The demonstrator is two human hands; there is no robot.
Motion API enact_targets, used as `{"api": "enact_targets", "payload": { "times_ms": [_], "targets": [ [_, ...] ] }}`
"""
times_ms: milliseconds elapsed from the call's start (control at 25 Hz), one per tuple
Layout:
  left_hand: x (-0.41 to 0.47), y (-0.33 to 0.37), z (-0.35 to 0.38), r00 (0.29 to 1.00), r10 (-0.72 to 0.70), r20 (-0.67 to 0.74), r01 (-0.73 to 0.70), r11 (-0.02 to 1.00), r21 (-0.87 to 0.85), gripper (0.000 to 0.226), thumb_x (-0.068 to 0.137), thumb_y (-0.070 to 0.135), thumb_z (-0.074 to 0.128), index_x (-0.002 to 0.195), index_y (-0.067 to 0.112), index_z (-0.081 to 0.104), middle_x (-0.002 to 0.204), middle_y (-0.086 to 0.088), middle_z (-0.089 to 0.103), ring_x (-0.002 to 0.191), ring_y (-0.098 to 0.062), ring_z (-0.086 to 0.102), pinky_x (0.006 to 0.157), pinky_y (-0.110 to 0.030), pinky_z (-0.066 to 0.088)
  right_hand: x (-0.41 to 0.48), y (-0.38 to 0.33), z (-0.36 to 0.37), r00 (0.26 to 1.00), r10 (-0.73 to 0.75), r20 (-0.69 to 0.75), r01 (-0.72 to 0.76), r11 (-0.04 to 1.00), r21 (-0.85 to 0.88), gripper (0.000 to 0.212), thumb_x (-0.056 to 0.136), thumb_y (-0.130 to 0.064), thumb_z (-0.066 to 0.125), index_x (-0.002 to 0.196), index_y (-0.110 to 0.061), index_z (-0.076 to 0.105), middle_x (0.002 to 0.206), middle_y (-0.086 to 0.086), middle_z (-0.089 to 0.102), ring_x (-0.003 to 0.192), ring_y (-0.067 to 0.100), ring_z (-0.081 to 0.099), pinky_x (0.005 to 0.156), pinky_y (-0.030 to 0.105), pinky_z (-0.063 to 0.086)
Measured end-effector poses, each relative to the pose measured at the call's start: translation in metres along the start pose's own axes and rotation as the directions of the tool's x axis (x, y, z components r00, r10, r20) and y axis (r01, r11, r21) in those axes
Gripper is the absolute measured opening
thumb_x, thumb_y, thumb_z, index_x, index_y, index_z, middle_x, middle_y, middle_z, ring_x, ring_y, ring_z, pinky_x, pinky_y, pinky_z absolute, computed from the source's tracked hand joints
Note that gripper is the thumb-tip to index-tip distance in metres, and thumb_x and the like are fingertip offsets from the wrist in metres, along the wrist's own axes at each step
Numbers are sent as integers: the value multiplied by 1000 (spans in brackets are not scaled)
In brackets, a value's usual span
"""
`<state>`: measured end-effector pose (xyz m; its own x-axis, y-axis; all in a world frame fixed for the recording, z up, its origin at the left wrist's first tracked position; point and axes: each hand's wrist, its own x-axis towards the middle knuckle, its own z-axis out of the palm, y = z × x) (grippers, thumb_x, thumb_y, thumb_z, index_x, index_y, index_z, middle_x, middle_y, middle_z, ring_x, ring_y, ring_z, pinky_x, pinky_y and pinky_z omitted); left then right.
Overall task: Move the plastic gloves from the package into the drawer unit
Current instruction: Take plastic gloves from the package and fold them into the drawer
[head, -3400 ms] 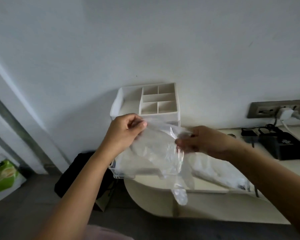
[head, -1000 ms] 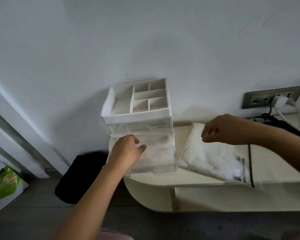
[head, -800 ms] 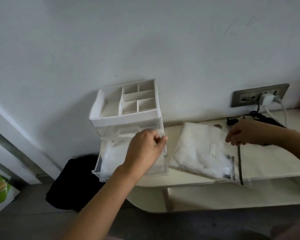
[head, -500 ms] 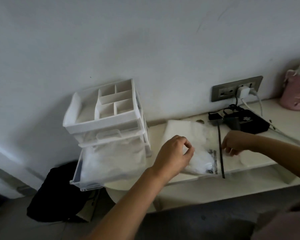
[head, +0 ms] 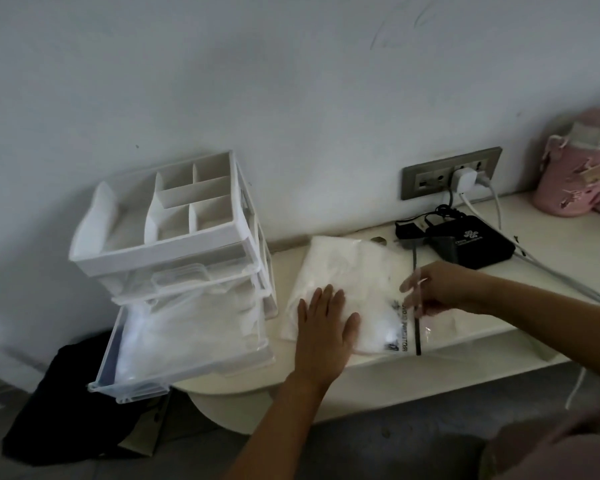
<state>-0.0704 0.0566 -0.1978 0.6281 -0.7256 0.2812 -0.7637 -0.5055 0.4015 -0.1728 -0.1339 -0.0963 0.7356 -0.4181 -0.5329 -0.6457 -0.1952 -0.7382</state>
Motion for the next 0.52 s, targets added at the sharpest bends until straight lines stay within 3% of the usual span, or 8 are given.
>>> {"api": "enact_targets", "payload": {
  "times_ms": [80,160,280,520],
  "targets": [
    [2,-1,1,999,-22,26,22,1000,-14,94,83,69,-4,144,12,39,153,-6,33,146,-20,20,116,-34,-5,4,3,9,999,-38,1,37,975,-221,19,76,-11,77,91,-6,66,60,6,69,46,9,61,42,14,43],
    [3,0,2,999,-35,5,35,999,-30,95,84,70,-4,143,10,40,152,-7,36,145,-20,22,117,-36,-2,6,2,19,998,-57,16,59,959,-276,18,73,-18,81,80,-10,65,56,4,66,43,9,59,40,15,41],
    [2,0,6,998,-27,-50,27,1000,0,88,91,65,1,139,7,46,145,-10,45,141,-24,33,116,-42,7,13,-1,28,997,-69,-21,60,955,-290,15,76,-18,78,74,-10,65,58,5,64,43,9,57,44,14,42],
    [-1,-2,7,993,-22,-113,22,1000,-2,73,99,56,13,140,4,43,146,-12,43,142,-25,28,115,-46,14,10,-13,31,986,-143,-86,80,857,-509,33,89,-26,64,63,-6,68,50,-3,62,45,6,56,48,10,41]
  ]
}}
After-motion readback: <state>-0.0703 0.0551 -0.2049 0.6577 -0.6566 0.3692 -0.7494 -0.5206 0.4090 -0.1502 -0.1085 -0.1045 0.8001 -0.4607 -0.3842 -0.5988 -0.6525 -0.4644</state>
